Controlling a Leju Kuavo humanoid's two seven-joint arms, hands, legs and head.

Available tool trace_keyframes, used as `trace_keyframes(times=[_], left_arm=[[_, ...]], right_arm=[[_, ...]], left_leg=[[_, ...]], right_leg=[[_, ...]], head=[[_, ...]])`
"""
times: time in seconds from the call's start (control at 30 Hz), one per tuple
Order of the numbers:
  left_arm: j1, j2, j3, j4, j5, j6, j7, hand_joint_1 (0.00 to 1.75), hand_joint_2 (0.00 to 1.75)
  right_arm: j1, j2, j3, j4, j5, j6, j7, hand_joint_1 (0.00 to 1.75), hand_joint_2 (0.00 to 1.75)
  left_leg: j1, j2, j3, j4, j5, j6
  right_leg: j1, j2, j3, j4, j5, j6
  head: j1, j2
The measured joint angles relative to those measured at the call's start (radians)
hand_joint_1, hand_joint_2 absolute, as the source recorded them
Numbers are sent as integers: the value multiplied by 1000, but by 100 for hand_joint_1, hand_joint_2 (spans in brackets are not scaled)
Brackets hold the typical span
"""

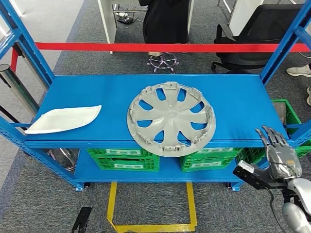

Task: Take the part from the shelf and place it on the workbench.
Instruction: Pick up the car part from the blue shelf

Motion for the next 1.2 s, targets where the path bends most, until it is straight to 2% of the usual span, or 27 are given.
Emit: trace_keyframes(times=[0.2,0.37,0.47,0.7,0.93,1.2], left_arm=[[-1,-12,-22,0,-6,5,15,0,175],[1,-42,-37,2,-31,153,34,0,175],[6,-69,-49,2,-43,197,45,0,175],[7,-91,-70,2,-51,186,49,0,175],[8,-96,-79,2,-55,180,49,0,175],[8,-98,-96,2,-66,135,22,0,175]], right_arm=[[-97,-3,44,73,46,4,8,0,175],[-135,-8,72,103,57,12,13,0,175],[-171,-10,97,136,61,34,9,0,175],[-266,16,201,248,96,53,5,0,175],[-312,41,254,303,99,56,1,0,175],[-400,134,334,439,78,22,-22,0,175]], left_leg=[[0,0,0,0,0,1],[0,-1,-1,0,0,1],[-1,-1,-2,0,0,1],[-1,-1,-1,0,2,2],[0,-1,-2,0,2,2],[0,-1,-2,0,2,2]], right_leg=[[0,-1,0,0,1,-1],[0,-1,0,0,0,-1],[0,-1,-1,0,1,0],[0,-2,-1,0,2,0],[0,-2,-1,0,2,0],[0,-2,-1,0,2,0]], head=[[0,0],[0,0],[0,0],[0,0],[0,0],[0,0]])
